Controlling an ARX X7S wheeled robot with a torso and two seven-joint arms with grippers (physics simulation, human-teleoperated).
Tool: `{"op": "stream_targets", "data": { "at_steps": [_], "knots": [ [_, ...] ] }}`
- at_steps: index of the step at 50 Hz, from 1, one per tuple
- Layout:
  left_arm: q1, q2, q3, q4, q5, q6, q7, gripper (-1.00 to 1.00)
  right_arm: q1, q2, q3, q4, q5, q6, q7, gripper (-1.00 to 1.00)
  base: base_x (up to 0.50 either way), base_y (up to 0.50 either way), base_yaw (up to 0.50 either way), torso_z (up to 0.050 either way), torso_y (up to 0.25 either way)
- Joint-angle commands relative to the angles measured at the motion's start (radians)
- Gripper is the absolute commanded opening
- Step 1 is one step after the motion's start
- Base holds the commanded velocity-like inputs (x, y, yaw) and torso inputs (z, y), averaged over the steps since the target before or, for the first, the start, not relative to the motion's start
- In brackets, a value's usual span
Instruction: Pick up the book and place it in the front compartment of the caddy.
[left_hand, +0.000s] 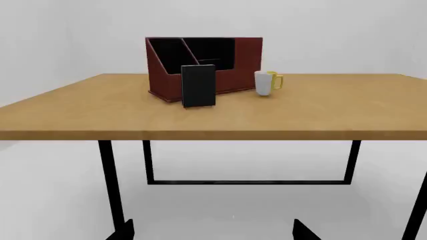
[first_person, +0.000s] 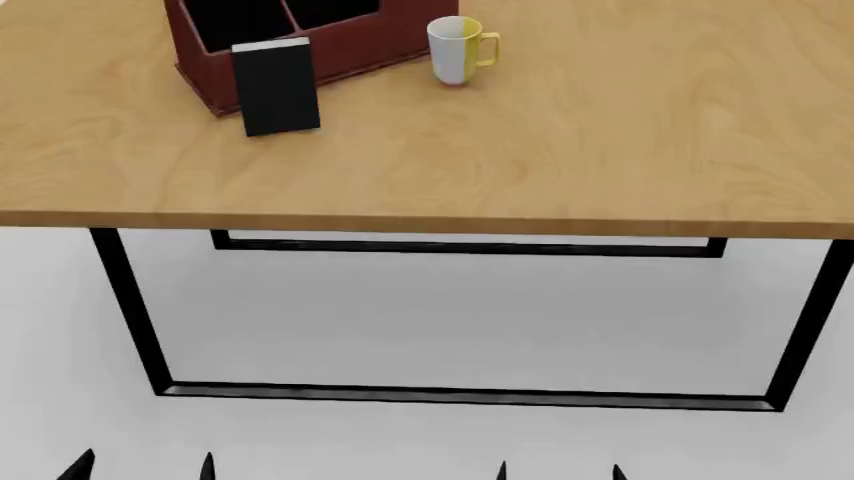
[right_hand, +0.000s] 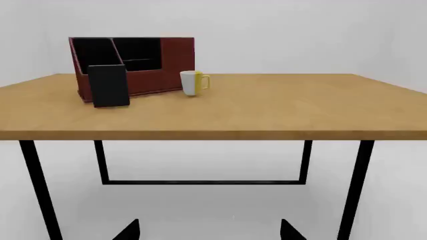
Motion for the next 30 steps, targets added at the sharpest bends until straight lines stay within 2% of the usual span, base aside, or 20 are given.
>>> {"op": "stream_targets", "data": {
  "at_steps": [1,13,19,30],
  "knots": [
    [-0.007,-0.01,0.0,-0.017,-0.01,0.01,0.0,1.0,-0.001,0.015,-0.019,-0.006,0.015,0.005,0.019,1.0,0.0,0.0,0.0,0.0,0.0],
    [0.002,-0.046,0.05,0.01,-0.053,-0.004,-0.056,1.0,-0.005,0.048,-0.057,-0.017,0.051,0.004,0.06,1.0,0.0,0.0,0.0,0.0,0.0],
    [-0.013,-0.063,0.06,0.105,-0.058,-0.055,-0.074,1.0,0.009,0.063,-0.064,-0.118,0.063,0.071,0.08,1.0,0.0,0.0,0.0,0.0,0.0],
    [-0.196,-0.105,0.036,0.399,-0.112,-0.328,-0.099,1.0,0.122,0.112,-0.072,-0.373,0.046,0.286,0.11,1.0,0.0,0.0,0.0,0.0,0.0]
  ]
}}
